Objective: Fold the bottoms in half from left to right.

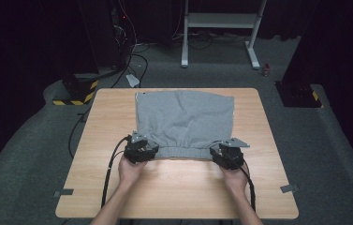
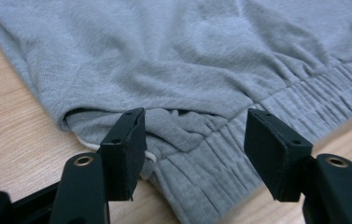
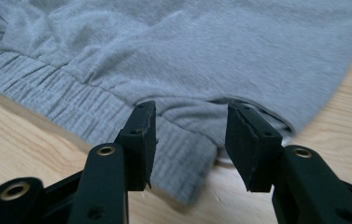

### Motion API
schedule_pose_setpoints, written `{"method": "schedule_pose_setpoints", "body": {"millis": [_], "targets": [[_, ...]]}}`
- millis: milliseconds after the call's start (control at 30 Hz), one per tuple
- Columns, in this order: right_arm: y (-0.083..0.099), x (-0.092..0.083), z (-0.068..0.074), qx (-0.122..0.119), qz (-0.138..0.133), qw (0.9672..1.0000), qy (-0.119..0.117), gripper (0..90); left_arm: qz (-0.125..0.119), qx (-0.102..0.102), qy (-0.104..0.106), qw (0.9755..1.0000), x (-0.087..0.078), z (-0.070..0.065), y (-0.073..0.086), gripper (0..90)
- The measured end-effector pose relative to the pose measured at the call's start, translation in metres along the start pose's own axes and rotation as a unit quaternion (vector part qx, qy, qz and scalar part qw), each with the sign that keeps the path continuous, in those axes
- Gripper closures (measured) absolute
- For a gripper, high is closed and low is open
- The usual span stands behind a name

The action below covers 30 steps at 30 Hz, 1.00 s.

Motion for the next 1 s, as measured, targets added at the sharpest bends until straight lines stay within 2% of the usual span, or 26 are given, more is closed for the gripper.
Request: {"method": "schedule_pose_setpoints", "body": {"millis": [67,267,333,400,500,600,700,800,833,1000], "targets": [[-0.003,0.009,0.004,0.000,0.001,1.0000,-0.008,51.9,0.007,0.001,-0.002,1.0000,0.004,-0.001,0.000,37.7],[-0.006,0.026,0.010,-0.013,0.015,0.9998,-0.002,50.1,0.012,0.018,-0.007,0.9997,0.010,-0.007,-0.007,35.8],[-0.006,0.030,0.008,-0.006,0.018,0.9998,0.004,47.7,0.009,0.017,-0.010,0.9998,0.013,-0.008,-0.008,35.7],[-0.004,0.035,0.005,0.001,0.024,0.9997,0.007,47.0,0.026,0.015,-0.011,0.9995,0.020,-0.008,-0.001,35.0],[0.002,0.040,0.002,0.020,0.036,0.9991,0.006,44.6,0.029,0.020,-0.012,0.9993,0.023,-0.009,0.002,33.7],[0.004,0.041,0.001,0.024,0.034,0.9991,0.006,43.2,0.028,0.022,-0.013,0.9993,0.024,-0.010,0.003,33.7],[0.007,0.042,0.001,0.007,0.038,0.9992,0.008,42.8,0.026,0.013,-0.006,0.9996,0.025,-0.009,0.004,33.0],[0.008,0.042,0.001,0.011,0.034,0.9994,0.002,42.9,0.021,0.013,-0.007,0.9997,0.025,-0.009,0.005,33.0],[0.010,0.041,0.000,0.021,0.033,0.9992,-0.006,43.1,0.019,0.012,-0.006,0.9997,0.025,-0.009,0.006,33.0],[0.012,0.038,0.002,0.017,0.037,0.9991,-0.004,43.3,0.012,0.018,-0.006,0.9997,0.022,-0.011,0.008,33.1]]}}
Point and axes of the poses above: each handheld gripper's, and its own axes: x roughly forward along the jaws, y roughly out of its underside, z roughly to its left, the point moved 9 cm from there along x, roughly forward along the jaws, and after that the axes turned 7 degrees about -y, right-handed, at the moved point
